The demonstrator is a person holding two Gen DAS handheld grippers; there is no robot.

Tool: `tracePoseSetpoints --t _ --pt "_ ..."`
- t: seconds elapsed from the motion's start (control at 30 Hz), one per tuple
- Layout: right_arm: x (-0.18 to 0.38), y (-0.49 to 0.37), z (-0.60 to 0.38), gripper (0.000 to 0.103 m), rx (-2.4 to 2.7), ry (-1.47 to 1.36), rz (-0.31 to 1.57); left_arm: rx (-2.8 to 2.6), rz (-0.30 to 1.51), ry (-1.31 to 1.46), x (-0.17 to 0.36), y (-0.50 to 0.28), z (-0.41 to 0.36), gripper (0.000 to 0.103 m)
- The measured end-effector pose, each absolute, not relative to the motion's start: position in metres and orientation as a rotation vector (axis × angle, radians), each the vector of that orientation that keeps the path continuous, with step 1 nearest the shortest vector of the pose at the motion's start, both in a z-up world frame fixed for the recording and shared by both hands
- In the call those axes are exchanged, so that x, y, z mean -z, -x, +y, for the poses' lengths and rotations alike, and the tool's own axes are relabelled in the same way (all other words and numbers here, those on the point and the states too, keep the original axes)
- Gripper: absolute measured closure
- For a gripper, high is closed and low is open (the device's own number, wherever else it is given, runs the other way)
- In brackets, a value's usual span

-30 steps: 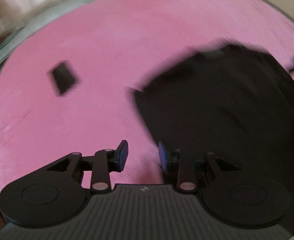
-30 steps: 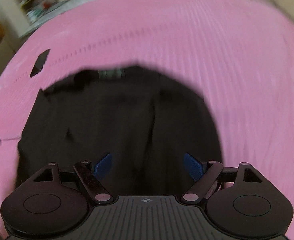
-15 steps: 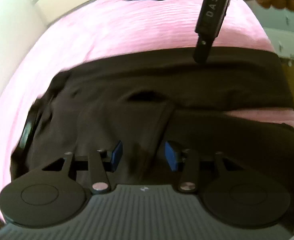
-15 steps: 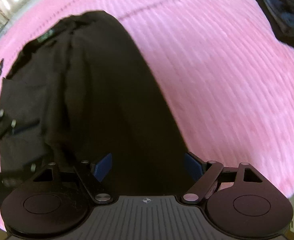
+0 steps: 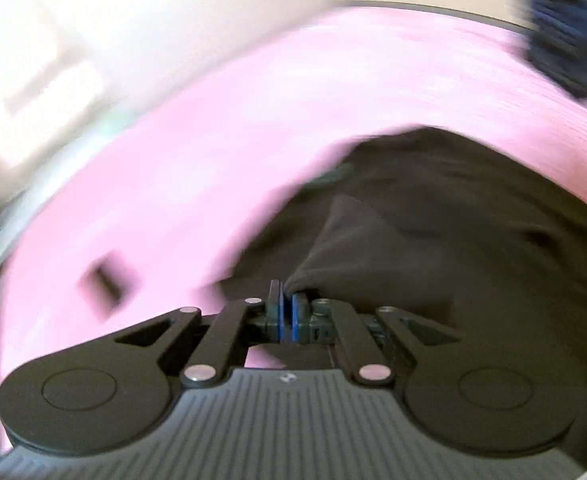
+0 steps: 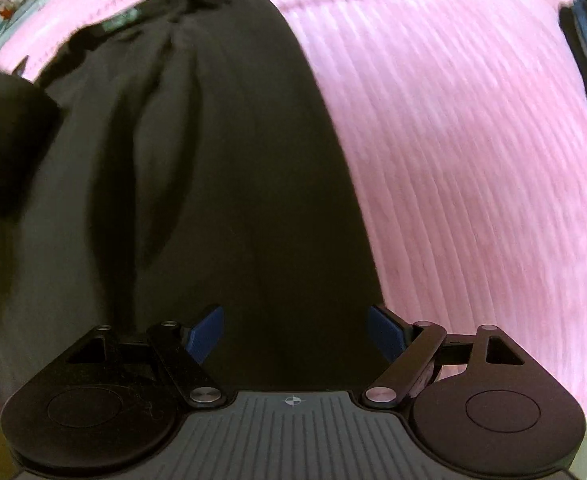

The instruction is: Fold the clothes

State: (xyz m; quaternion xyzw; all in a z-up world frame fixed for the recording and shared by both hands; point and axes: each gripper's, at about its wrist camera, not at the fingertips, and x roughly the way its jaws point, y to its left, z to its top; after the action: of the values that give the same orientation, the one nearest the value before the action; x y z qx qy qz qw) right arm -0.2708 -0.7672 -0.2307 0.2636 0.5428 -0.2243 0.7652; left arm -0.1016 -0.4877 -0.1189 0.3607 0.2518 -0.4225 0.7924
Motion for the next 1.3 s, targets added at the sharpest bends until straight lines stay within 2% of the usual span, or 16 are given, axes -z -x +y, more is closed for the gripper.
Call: tracePoseSetpoints --t 0.17,0.4,0.5,0.7,0.77,0.87,0.97,1.07,1.3 --pt "0.202 0.219 -0.739 0.021 0.439 -0.552 1.097 0.57 0.566 -0.647 0.071 0.006 -0.366 0.101" --pt "0.168 0.166 -0.647 0.021 0.407 -0.519 1.055 0.416 0.567 -0.554 0.074 -0.101 -0.233 0.1" --pt "0.164 0.155 -0.61 0.021 0.397 -0.497 1.086 0.44 0.559 -0.543 0.085 -0.133 -0.202 0.1" --pt "0.147 0.175 -0.563 0.021 0.45 -0.517 1.111 0.469 0.611 -0.499 0.128 -0.196 -0.2 0.099" --pt "0.14 0.196 -0.56 0.021 0.487 -0.532 1.123 0.457 0.696 -0.482 0.145 -0.201 -0.193 0.095" --pt "0.145 0.236 -0.585 0.021 0.548 -0.57 1.133 0.386 0.833 -0.458 0.171 -0.195 -0.172 0.074" --pt "0.151 0.276 -0.612 0.021 0.61 -0.609 1.142 0.307 0.936 -0.429 0.186 -0.171 -0.151 0.076" --pt "0.156 0.317 -0.638 0.021 0.672 -0.649 1.15 0.33 0.932 -0.461 0.188 -0.134 -0.147 0.076" --pt "0.158 0.385 -0.71 0.021 0.731 -0.645 1.169 0.512 0.864 -0.569 0.163 -0.007 -0.216 0.073"
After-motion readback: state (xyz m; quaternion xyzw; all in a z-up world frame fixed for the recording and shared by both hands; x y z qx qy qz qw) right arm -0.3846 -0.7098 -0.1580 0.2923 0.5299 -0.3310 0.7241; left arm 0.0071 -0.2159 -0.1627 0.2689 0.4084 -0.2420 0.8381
